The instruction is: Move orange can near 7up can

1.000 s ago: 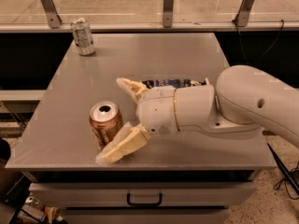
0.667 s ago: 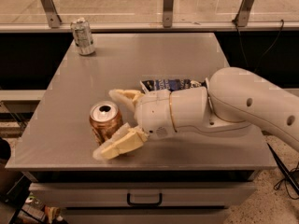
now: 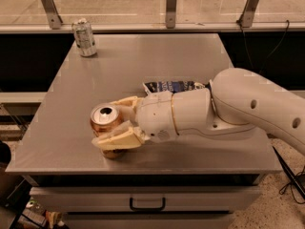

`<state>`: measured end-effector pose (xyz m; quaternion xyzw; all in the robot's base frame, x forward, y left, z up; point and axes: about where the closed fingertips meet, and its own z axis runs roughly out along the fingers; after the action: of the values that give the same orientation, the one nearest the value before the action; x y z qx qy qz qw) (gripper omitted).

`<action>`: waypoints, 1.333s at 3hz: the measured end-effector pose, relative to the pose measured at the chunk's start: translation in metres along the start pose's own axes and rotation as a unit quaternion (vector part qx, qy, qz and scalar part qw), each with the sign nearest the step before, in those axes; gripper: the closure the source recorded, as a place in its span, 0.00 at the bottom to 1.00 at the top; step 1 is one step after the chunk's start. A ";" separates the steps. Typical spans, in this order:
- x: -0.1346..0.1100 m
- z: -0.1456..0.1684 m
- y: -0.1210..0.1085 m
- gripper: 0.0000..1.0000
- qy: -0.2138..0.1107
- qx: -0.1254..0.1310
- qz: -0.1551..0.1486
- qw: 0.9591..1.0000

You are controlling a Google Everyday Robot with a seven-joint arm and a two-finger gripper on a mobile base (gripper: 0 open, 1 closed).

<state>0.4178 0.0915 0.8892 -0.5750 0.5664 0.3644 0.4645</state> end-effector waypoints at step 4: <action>-0.015 -0.003 -0.040 1.00 0.005 0.007 0.021 1.000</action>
Offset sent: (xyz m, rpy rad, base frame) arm -0.0013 0.0019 0.0010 -0.0019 -0.0029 0.0038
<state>0.4556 0.0902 0.9096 -0.5620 0.5830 0.3670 0.4578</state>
